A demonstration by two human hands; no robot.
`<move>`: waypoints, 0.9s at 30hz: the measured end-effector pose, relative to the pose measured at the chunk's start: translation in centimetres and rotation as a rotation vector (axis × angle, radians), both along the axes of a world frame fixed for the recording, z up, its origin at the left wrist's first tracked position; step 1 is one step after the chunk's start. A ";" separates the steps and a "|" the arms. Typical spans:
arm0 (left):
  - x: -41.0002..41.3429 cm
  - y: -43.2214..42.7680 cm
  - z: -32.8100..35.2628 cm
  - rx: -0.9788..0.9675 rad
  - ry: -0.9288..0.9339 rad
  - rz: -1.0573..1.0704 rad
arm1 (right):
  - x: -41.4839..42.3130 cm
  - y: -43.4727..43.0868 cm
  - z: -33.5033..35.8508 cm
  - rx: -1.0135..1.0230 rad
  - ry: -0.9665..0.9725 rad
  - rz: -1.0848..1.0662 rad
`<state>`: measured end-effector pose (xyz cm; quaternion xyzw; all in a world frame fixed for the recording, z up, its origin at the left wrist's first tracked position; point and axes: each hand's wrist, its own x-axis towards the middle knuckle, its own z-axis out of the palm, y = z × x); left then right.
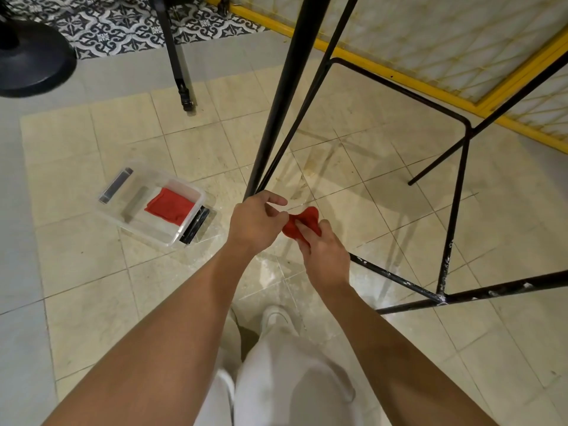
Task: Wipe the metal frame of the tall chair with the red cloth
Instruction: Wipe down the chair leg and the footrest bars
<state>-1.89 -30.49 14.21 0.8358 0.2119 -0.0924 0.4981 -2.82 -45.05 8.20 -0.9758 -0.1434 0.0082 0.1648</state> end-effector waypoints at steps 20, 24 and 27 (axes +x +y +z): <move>0.2 -0.1 -0.2 0.021 0.076 -0.036 | 0.9 2.4 1.5 -0.137 0.218 -0.142; 0.4 -0.7 -0.1 -0.004 0.089 -0.072 | 0.5 1.1 1.0 -0.122 0.162 -0.101; 0.4 -1.2 -0.2 -0.003 0.089 -0.104 | 0.1 -0.8 1.0 -0.097 0.151 -0.089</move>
